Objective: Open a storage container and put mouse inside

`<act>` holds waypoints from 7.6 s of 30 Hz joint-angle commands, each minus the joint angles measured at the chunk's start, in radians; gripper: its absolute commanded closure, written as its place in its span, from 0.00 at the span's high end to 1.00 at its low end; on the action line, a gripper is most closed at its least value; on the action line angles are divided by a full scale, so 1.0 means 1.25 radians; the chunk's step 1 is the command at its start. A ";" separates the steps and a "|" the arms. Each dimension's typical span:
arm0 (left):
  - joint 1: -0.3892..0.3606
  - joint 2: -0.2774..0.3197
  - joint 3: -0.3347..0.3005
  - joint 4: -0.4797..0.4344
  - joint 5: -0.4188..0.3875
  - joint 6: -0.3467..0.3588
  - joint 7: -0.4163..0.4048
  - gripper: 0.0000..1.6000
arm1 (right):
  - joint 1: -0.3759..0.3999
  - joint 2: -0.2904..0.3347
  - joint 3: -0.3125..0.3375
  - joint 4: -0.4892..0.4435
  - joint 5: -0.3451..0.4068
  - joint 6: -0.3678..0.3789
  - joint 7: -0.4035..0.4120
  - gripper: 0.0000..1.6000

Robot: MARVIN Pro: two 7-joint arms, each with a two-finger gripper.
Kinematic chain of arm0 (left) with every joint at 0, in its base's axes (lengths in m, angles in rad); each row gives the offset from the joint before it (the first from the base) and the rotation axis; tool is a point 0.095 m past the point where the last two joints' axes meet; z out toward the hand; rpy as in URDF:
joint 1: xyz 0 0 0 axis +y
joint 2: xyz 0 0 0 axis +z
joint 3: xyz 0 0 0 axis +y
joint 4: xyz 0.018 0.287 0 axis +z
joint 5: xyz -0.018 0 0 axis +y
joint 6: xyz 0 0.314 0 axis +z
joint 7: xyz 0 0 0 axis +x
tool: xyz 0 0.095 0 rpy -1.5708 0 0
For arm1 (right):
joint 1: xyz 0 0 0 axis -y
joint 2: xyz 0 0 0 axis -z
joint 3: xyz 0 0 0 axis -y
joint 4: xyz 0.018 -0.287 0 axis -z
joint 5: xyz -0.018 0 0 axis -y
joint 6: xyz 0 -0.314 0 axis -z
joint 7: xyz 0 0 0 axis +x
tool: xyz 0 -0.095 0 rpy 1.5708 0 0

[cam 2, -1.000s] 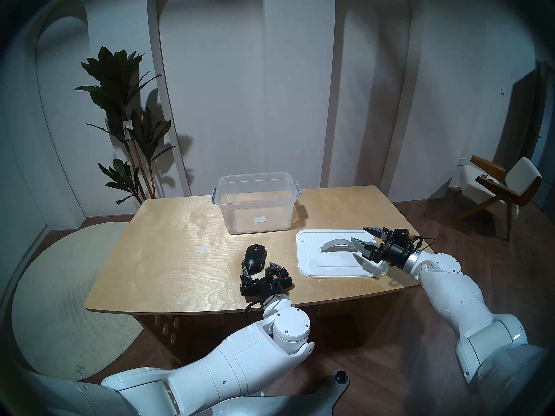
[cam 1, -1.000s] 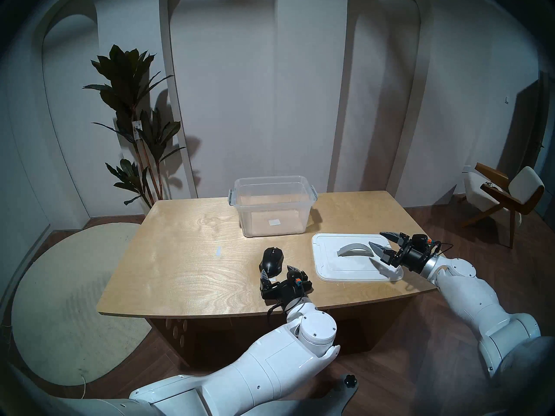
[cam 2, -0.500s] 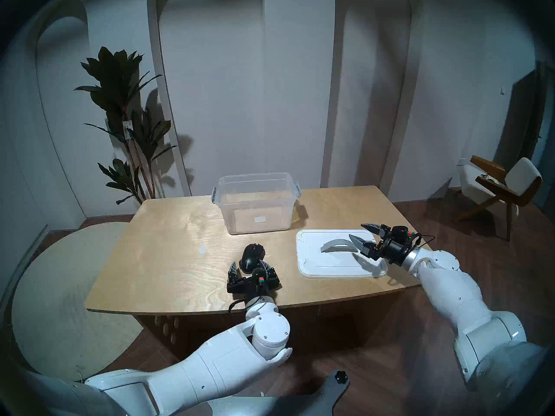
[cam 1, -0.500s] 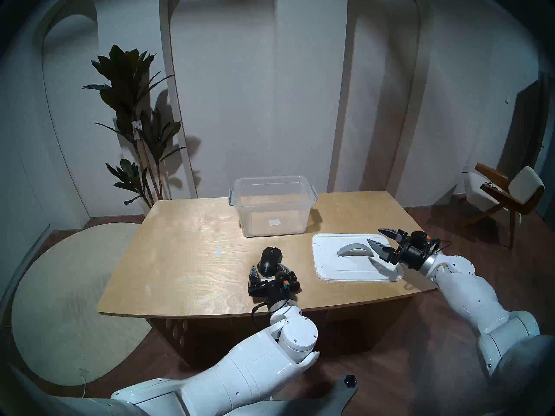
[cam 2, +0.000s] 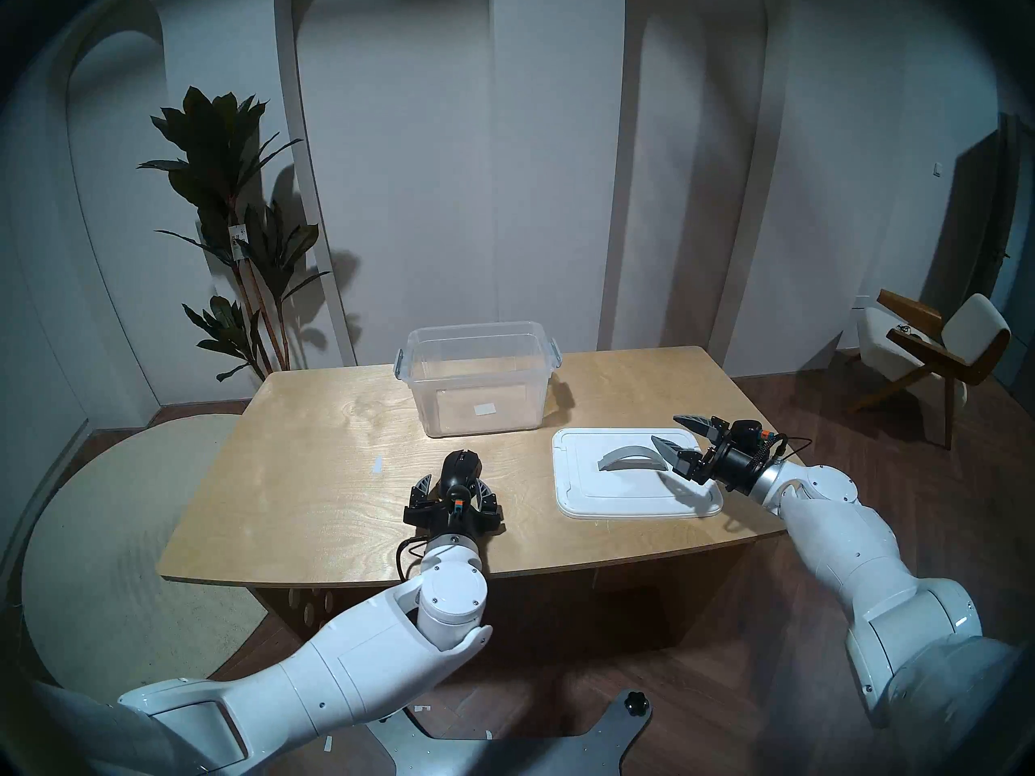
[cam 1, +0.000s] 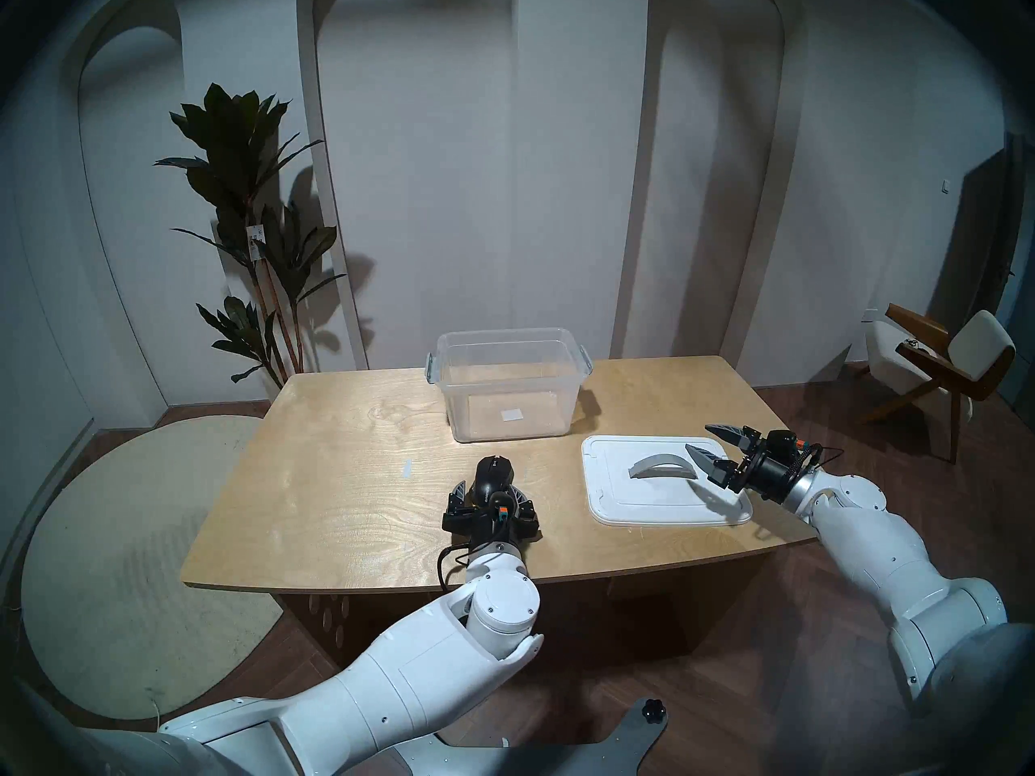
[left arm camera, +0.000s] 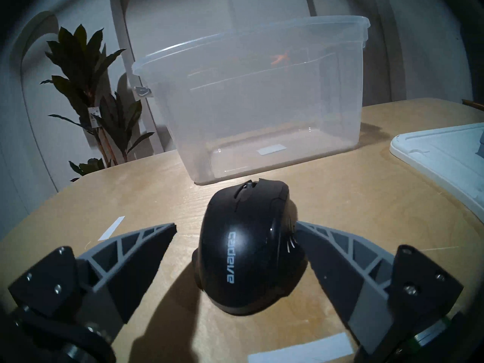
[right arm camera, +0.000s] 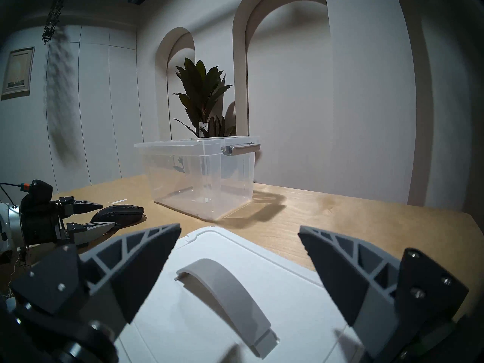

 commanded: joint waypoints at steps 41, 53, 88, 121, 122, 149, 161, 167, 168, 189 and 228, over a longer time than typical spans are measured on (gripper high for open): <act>-0.011 0.261 -0.016 -0.095 -0.214 0.020 -0.308 0.00 | 0.031 -0.005 0.004 0.024 0.001 -0.016 0.018 1.00; -0.017 0.330 -0.063 -0.254 -0.128 -0.077 -0.201 0.00 | 0.032 -0.005 0.005 0.026 0.001 -0.016 0.022 1.00; -0.203 0.259 -0.206 -0.362 -0.084 0.192 -0.324 0.00 | 0.035 -0.006 0.004 0.031 0.000 -0.018 0.022 1.00; -0.409 -0.026 -0.189 -0.020 -0.153 0.340 -0.449 0.00 | 0.032 -0.007 0.003 0.037 -0.001 -0.018 0.022 1.00; -0.413 -0.031 -0.190 -0.009 -0.154 0.343 -0.449 0.00 | 0.032 -0.007 0.003 0.038 -0.001 -0.018 0.022 1.00; -0.477 -0.099 -0.128 0.171 0.024 0.210 -0.337 1.00 | 0.039 -0.008 0.004 0.037 -0.001 -0.020 0.023 1.00; -0.358 -0.030 -0.094 0.031 0.080 0.090 -0.243 1.00 | 0.038 -0.008 0.004 0.038 -0.001 -0.020 0.022 1.00; -0.301 0.046 -0.114 -0.043 0.114 0.063 -0.152 1.00 | 0.038 -0.008 0.004 0.039 -0.001 -0.020 0.022 1.00; -0.291 0.059 -0.119 -0.056 0.118 0.061 -0.136 1.00 | 0.038 -0.008 0.004 0.039 -0.001 -0.020 0.022 1.00; -0.102 0.215 -0.171 -0.284 0.106 -0.048 -0.058 1.00 | 0.040 -0.008 0.004 0.038 -0.001 -0.022 0.024 1.00; -0.090 0.227 -0.206 -0.267 -0.001 -0.039 -0.115 1.00 | 0.041 -0.009 0.004 0.039 -0.001 -0.023 0.026 1.00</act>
